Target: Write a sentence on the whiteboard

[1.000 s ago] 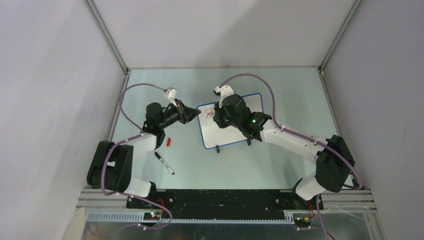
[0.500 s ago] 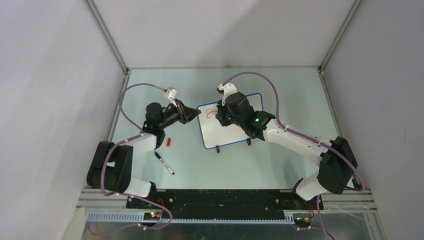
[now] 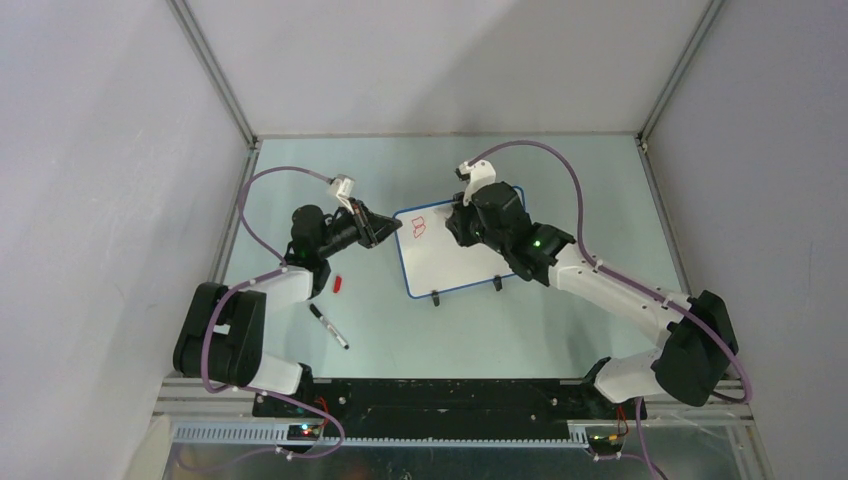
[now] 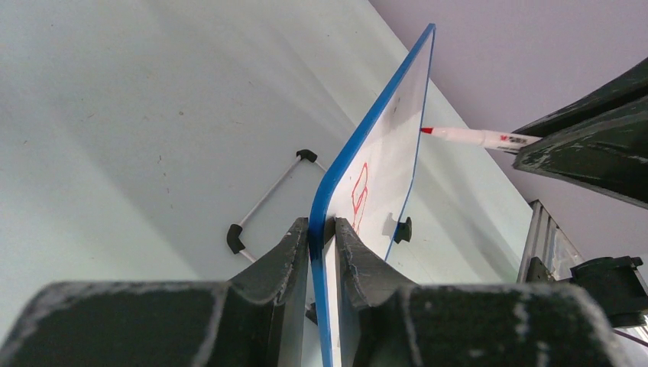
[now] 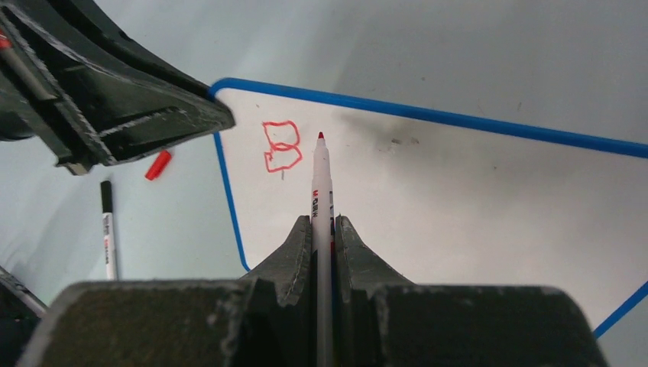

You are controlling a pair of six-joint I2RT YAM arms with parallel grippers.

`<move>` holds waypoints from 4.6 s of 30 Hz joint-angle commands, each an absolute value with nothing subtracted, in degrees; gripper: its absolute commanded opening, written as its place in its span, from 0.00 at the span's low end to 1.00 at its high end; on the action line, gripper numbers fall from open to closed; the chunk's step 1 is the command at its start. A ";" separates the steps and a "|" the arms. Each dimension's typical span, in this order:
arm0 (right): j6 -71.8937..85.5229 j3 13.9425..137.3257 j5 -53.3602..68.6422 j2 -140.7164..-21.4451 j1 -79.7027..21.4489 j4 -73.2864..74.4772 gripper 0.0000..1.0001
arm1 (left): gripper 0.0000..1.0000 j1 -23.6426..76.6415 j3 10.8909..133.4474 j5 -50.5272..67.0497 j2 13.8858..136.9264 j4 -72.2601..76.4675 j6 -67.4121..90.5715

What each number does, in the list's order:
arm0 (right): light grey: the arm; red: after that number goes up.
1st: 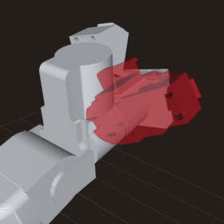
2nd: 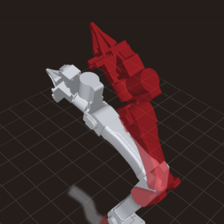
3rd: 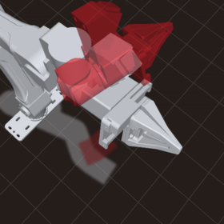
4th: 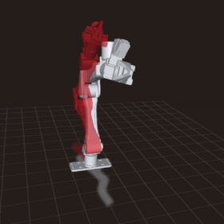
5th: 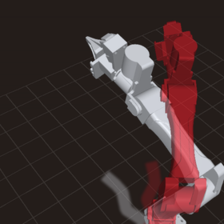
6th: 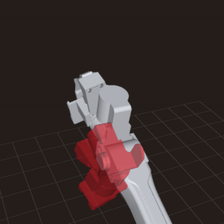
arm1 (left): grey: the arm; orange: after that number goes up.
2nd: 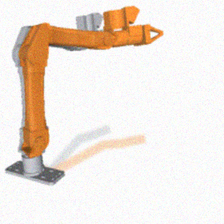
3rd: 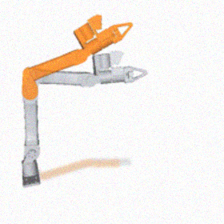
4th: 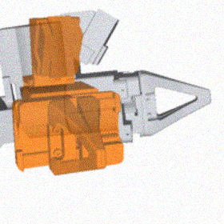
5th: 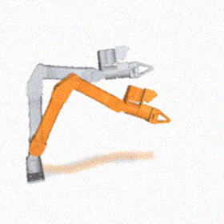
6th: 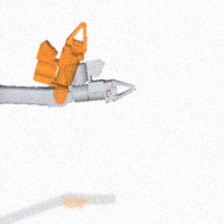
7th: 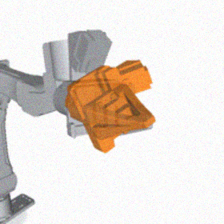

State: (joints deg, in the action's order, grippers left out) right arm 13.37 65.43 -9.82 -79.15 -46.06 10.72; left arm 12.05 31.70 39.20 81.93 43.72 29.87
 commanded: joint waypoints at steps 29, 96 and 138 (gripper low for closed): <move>5.12 62.19 -17.77 -81.12 -51.86 4.61 0.00 | 0.22 13.00 32.06 40.26 80.05 44.65 28.73; 5.55 63.01 -21.82 -84.22 -53.49 10.17 0.00 | 0.22 13.42 32.26 39.83 79.09 42.94 27.71; 4.22 66.09 -21.33 -85.64 -52.43 8.35 0.00 | 0.22 13.94 32.43 39.48 79.25 42.39 27.17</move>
State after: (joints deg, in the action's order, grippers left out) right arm 4.84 63.46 -20.12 -84.84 -53.30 9.56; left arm 12.80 31.70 37.67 80.93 41.80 28.38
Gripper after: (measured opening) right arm 0.136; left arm 0.221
